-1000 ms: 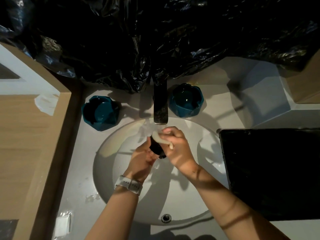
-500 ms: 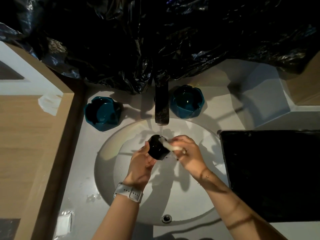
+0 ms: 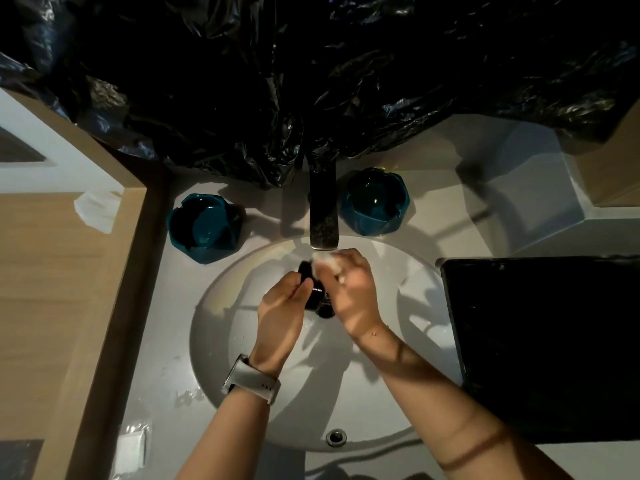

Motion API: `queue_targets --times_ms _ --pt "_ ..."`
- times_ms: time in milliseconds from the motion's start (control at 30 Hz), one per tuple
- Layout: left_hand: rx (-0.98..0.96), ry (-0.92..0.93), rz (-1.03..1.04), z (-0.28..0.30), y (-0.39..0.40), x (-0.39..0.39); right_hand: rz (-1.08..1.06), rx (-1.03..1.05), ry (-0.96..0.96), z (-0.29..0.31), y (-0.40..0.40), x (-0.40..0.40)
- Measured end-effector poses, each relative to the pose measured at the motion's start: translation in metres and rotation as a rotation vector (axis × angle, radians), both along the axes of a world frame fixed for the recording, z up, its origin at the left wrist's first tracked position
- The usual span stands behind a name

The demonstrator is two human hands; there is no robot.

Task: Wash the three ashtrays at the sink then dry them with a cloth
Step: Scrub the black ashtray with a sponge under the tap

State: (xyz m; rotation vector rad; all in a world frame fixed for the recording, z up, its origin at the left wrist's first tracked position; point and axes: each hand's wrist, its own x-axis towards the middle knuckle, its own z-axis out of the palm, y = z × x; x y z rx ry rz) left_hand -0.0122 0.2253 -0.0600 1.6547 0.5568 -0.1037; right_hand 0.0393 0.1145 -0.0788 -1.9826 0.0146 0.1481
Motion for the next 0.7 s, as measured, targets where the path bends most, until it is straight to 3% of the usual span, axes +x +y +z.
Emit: queue_targets --times_ms 100,200,300,433,600,700 --pt "0.074 -0.004 -0.023 0.002 0.0 -0.002 -0.069 0.145 0.18 0.002 -0.006 0.006" --pt "0.098 0.039 -0.001 -0.003 0.005 0.002 0.042 0.208 0.281 0.003 -0.011 -0.01" --pt "0.107 0.012 -0.144 -0.005 0.008 0.003 0.031 0.238 0.286 0.006 -0.013 -0.008" --pt "0.211 -0.036 -0.242 0.001 0.008 0.004 -0.07 0.382 0.498 0.009 -0.016 0.012" --pt "0.074 0.082 -0.204 -0.001 0.01 0.007 0.067 0.33 0.423 0.007 -0.011 -0.007" --pt "0.016 0.055 -0.28 0.002 0.015 0.005 0.017 0.299 0.482 0.015 -0.011 0.011"
